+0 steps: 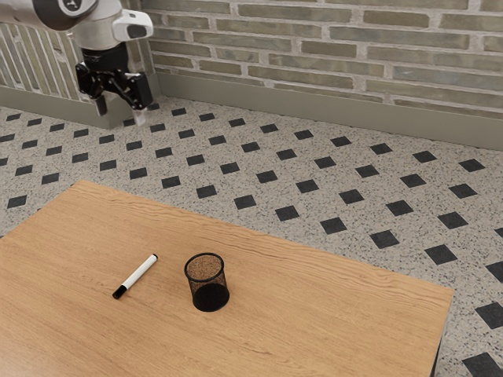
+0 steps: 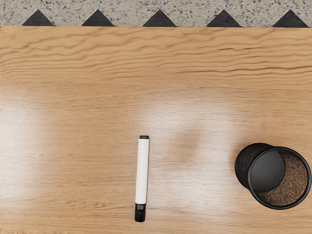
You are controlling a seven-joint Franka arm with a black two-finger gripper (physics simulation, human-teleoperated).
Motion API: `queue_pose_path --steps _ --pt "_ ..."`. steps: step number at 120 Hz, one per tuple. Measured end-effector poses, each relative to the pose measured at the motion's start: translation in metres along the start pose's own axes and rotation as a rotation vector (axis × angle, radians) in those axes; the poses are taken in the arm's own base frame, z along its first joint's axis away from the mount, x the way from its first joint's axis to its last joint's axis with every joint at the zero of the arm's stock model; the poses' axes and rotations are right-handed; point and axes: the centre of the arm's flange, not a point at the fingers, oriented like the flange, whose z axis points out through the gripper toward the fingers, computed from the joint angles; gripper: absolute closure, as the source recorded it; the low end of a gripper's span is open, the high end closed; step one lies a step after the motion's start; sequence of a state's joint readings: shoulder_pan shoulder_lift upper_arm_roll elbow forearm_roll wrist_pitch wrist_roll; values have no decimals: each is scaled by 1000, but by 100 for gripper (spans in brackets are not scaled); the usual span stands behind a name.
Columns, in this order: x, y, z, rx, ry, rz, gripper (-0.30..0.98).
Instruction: Put the marker into the pen holder.
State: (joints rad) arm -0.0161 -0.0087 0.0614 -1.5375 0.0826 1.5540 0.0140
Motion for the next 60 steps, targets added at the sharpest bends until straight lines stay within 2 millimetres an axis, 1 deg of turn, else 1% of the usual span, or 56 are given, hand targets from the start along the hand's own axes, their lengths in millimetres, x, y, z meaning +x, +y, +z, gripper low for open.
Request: queue_pose_path --steps 28,36,40,44,46,55,60 --pt "-1 -18 2 -4 -4 -35 0" --pt "-1 -25 -3 12 7 -45 0" --pt "1 -29 -1 29 12 -49 0" --pt "7 -31 15 41 -9 -50 0" --pt "11 -32 30 46 -31 -49 0" --pt "21 -30 114 57 -134 -34 0" --pt "24 -29 151 57 -166 -28 0"
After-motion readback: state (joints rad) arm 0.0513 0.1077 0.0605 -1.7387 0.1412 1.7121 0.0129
